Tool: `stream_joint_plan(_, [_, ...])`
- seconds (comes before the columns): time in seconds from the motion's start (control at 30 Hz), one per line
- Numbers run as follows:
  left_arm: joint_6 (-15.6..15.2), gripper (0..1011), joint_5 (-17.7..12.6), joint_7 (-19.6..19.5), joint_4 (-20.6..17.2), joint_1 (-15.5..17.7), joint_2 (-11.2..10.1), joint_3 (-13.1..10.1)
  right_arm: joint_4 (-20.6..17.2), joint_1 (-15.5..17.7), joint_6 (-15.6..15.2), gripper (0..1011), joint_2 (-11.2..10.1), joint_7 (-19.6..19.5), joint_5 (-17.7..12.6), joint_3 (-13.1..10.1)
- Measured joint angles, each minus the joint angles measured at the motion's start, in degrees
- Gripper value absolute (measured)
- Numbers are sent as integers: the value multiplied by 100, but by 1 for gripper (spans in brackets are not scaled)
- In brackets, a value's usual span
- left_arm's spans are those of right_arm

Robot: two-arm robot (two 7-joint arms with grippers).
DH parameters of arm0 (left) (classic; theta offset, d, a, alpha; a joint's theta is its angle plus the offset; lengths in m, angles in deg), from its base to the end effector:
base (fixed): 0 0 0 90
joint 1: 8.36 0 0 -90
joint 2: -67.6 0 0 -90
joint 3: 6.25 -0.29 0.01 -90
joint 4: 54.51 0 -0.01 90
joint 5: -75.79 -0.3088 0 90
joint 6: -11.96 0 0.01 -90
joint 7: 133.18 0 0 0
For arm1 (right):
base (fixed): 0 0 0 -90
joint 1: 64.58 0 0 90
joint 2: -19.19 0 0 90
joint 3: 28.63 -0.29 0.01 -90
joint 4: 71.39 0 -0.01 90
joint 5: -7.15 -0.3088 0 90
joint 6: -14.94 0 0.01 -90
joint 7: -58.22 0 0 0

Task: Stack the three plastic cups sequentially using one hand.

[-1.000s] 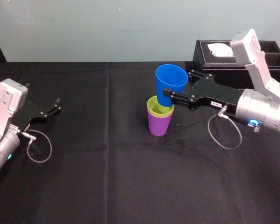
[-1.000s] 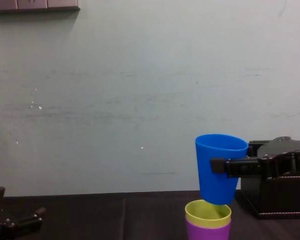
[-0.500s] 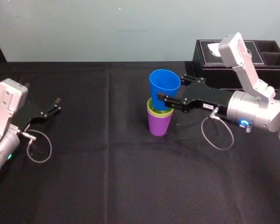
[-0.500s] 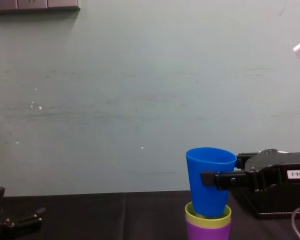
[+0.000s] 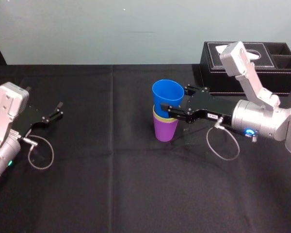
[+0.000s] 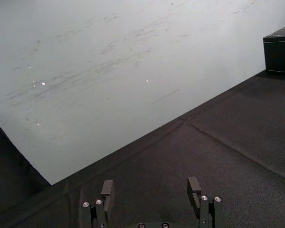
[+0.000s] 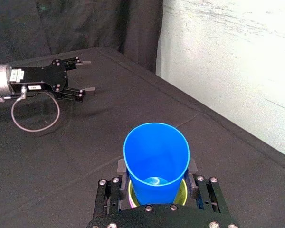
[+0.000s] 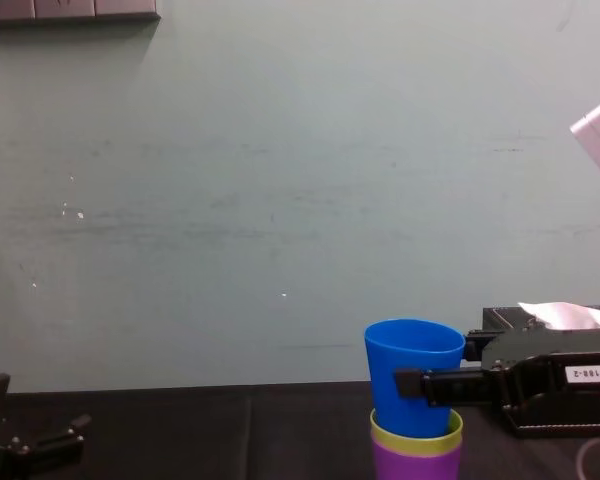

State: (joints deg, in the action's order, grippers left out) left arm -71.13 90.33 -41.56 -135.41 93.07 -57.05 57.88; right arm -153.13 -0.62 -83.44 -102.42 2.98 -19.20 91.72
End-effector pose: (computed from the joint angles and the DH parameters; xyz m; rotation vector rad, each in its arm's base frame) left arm 0.3581 0.0827 -0.3023 0.3046 -0.2852 1.2478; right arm 0.4182 -0.0421 -0.2203 -0.2482 -0.0434 -0.6219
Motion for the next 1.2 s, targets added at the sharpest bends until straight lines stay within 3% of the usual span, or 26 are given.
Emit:
stream_joint_plan(0.5, [0, 1011, 0, 0, 0, 0, 0, 0, -26, 2, 1, 713, -10, -3, -8, -16])
stream_joint_plan(0.87, [0, 1011, 0, 0, 0, 0, 0, 0, -33, 5, 0, 995, -15, -4, -12, -23])
stream_joint_plan(1.2, [0, 1011, 0, 0, 0, 0, 0, 0, -37, 5, 0, 1003, -16, -7, -13, -23])
